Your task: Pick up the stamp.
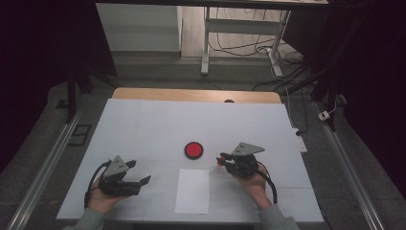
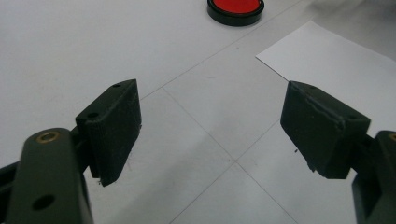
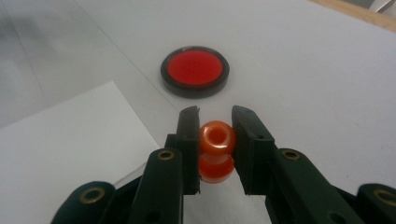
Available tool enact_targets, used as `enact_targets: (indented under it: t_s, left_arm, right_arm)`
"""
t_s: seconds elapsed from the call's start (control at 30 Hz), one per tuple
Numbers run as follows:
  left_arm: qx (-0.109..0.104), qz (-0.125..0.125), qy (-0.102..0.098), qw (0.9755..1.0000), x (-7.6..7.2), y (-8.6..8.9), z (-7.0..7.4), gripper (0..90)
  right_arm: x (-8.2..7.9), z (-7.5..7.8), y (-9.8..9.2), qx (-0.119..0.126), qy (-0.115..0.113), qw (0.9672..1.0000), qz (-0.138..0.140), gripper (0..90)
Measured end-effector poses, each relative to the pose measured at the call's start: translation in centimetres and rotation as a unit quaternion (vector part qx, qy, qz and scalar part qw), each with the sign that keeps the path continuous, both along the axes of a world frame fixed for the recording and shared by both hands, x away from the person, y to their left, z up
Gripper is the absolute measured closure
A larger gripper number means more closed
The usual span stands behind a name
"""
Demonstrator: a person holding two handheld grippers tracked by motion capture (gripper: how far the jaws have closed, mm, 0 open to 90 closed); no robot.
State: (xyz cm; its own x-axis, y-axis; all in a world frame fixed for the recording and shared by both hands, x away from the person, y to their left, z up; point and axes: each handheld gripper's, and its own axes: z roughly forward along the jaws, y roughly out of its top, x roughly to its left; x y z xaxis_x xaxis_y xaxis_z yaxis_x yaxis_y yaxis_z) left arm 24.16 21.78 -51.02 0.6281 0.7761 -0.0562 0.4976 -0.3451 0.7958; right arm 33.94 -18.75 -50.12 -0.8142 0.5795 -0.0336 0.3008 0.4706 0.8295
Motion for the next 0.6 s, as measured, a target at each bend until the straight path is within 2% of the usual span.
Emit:
enact_targets:
  t_s: [0.23, 0.6]
  left_arm:
    - [0.001, 0.001, 0.000, 1.0000, 0.0, 0.0, 0.0, 20.7]
    - [0.000, 0.003, 0.000, 1.0000, 0.0, 0.0, 0.0, 20.7]
  right_arm:
    - [-0.4, 0.8, -0.2, 0.027, -0.005, 0.9996, -0.002, 72.2]
    - [-1.0, 1.9, -0.4, 0.061, -0.010, 0.9980, 0.010, 72.2]
